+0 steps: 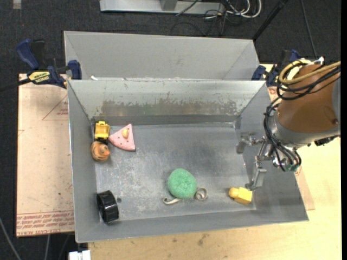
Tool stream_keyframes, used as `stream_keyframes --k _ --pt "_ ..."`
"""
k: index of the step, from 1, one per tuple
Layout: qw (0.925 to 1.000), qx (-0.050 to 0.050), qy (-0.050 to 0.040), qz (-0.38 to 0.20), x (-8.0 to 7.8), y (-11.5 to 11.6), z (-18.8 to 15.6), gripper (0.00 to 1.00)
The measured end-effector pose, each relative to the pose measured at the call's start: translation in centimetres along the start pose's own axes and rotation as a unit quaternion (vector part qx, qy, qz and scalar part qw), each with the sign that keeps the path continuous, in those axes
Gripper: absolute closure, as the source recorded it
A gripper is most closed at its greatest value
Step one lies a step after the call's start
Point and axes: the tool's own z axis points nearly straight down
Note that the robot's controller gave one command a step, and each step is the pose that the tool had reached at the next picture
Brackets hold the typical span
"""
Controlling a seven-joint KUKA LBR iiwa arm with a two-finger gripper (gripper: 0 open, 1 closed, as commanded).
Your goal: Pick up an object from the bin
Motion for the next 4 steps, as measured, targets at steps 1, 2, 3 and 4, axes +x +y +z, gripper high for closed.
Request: stream_keyframes --k 1,2,3,4 --pt "0.9991 0.001 -0.0003 0.043 0.7 4.1 0.8 0.0" --pt "0.9998 -0.002 -0.0004 -0.021 -1.4 6.8 3.8 0.0" --pt "0.9974 0.0 0.0004 -0.072 -2.3 9.4 7.5 0.0" --pt "0.9968 -0.001 0.0002 -0.08 -4.0 14.9 9.2 0.0"
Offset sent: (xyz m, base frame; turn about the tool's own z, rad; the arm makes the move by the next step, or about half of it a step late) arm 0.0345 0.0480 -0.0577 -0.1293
